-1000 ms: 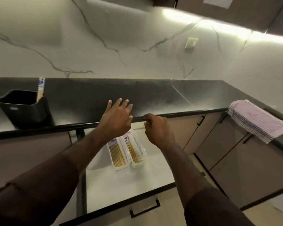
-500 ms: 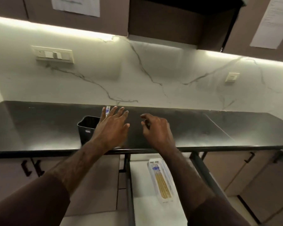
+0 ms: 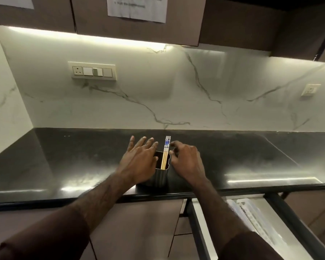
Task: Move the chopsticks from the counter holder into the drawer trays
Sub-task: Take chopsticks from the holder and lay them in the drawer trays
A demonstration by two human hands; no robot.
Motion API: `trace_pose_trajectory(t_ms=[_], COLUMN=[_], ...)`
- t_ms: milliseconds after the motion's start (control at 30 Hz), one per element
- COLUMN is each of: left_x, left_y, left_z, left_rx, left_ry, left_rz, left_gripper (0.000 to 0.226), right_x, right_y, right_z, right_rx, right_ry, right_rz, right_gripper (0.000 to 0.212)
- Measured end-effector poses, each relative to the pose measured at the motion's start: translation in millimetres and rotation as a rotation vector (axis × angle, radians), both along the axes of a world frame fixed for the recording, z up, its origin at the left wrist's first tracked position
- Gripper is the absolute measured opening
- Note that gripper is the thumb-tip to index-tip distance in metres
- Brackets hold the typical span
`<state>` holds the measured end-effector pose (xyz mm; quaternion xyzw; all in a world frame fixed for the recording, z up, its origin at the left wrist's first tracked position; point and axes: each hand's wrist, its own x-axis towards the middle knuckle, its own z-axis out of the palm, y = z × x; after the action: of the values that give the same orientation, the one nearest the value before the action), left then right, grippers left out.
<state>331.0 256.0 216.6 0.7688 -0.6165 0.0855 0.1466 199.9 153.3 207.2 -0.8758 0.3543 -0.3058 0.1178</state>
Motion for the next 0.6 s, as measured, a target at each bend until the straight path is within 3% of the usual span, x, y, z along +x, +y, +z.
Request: trace_pose_trajectory(t_ms=[400,500,600], left_x=[47,58,66], left_y=[-85,-123,-155], left_z=[-48,-61,-68], left_rx=[0.152,0.144,0.108], left_ry=[0.033,0.146,0.397], left_rz=[-0.096,-0.087,-0.043], left_gripper=[0.059,0.057,0.052], right_x=[63,71,78], right_y=[-65,-92,-114], right_z=[-57,-68,-79], right_rx=[0.169,0.126,0.112], right_ry=[0.059,0.041,0.061], right_rz=[-0.131,-0.218,-0.239], right_gripper=[0.022,0.021,0.023])
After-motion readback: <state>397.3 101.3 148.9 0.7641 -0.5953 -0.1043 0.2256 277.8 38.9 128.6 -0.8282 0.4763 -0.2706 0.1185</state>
